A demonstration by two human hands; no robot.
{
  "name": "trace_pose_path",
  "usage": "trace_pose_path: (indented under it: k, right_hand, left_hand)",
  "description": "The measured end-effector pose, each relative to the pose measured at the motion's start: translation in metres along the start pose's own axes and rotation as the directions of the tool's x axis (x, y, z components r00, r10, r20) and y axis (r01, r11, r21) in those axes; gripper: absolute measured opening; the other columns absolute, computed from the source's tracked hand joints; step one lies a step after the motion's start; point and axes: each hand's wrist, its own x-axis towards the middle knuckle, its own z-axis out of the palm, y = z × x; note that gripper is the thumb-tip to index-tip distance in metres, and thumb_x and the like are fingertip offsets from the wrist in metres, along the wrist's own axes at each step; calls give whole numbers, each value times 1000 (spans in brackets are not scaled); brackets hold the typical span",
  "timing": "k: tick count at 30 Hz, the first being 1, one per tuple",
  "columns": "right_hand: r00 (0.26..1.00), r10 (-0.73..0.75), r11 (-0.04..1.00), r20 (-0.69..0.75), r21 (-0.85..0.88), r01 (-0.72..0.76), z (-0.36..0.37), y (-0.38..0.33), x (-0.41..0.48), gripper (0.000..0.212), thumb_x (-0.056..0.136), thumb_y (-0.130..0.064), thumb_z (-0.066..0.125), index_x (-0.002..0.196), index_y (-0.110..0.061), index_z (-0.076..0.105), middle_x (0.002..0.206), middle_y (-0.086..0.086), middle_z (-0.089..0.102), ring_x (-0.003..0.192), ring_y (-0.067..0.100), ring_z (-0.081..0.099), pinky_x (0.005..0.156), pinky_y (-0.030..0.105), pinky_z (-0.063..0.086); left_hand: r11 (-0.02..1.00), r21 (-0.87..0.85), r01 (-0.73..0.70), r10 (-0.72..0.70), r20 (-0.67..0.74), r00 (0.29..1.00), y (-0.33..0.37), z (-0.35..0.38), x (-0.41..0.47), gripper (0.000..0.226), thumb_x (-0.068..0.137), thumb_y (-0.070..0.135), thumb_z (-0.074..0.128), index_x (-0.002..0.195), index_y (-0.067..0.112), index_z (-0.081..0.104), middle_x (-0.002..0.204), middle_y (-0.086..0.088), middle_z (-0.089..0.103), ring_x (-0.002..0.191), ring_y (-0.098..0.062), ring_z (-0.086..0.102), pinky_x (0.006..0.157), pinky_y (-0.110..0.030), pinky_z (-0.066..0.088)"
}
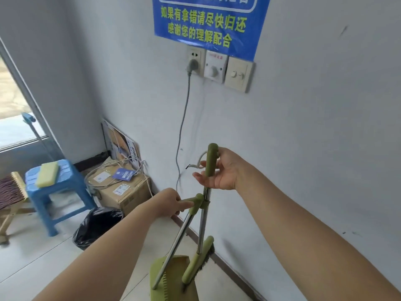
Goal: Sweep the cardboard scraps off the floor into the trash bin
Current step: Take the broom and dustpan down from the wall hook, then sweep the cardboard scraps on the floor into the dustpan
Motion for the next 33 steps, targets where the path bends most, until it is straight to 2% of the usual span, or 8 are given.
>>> trace_pose_path:
  k: [3, 7, 14, 18, 22, 25, 30, 33]
  right_hand:
    - [1000, 12, 999, -17, -32, -13, 46, 11, 18, 22, 78, -23, 58, 75, -2, 58, 80, 15, 53, 48, 23, 51, 50, 25, 49]
    - [995, -40, 991, -91, -129, 28, 78, 12, 34, 25, 77, -24, 41, 66, -6, 53, 69, 10, 49, 44, 16, 39, 46, 18, 34]
    - [978, 150, 923, 146, -375, -85, 166, 51, 56, 18, 55, -19, 47, 44, -8, 55, 61, 7, 50, 43, 14, 37, 41, 14, 34]
    - [956, 239, 857, 169, -500, -126, 208, 81, 76, 38, 81, -29, 42, 51, -9, 55, 64, 7, 51, 45, 14, 39, 42, 13, 35]
    - [930, 323, 771, 175, -619, -152, 245, 111, 92, 43, 90, -36, 37, 62, -10, 56, 70, 7, 53, 50, 13, 40, 48, 14, 27]
    - [905, 388, 705, 177, -689, -167, 271, 130, 103, 42, 89, -35, 40, 57, -12, 55, 70, 5, 54, 50, 12, 41, 58, 15, 17]
    - [868, 468, 646, 166, -734, -208, 317, 155, 121, 35, 88, -27, 45, 61, -8, 59, 71, 6, 58, 36, 14, 46, 36, 11, 36]
    - [831, 520, 578, 195, -797, -175, 344, 169, 133, 40, 87, -27, 47, 57, -6, 62, 77, 8, 61, 42, 13, 48, 40, 13, 39]
  left_hand:
    - [997, -40, 62, -65, -83, 994, -41, -22, -14, 58, 80, 67, 62, 78, 10, 73, 62, 3, 65, 53, -12, 55, 56, -25, 47]
    - [981, -109, 163, -174, -102, 979, -107, -58, -41, 60, 70, 75, 62, 70, 17, 75, 55, 6, 66, 45, -6, 54, 50, -20, 44]
    - [921, -213, 326, -365, -179, 914, -188, -87, -87, 59, 76, 73, 60, 72, 15, 71, 62, 2, 66, 55, -13, 57, 54, -24, 46]
    - [890, -270, 368, -422, -181, 888, -225, -94, -119, 47, 89, 60, 54, 73, 16, 62, 64, 0, 59, 50, -12, 51, 46, -20, 39]
    - [812, -414, 410, -491, -106, 865, -255, -88, -149, 37, 98, 47, 44, 85, 16, 59, 67, -4, 57, 45, -15, 51, 42, -21, 41]
    - [738, -476, 477, -582, -92, 808, -273, -84, -163, 34, 99, 43, 42, 88, 15, 58, 71, -6, 58, 44, -17, 53, 39, -21, 41]
    - [575, -622, 532, -731, -98, 675, -299, -90, -181, 30, 96, 30, 43, 92, 4, 57, 86, -11, 61, 47, -22, 57, 36, -21, 38]
    - [464, -719, 518, -816, -119, 566, -313, -94, -195, 28, 97, 25, 41, 94, 1, 55, 93, -15, 60, 60, -24, 55, 39, -20, 31]
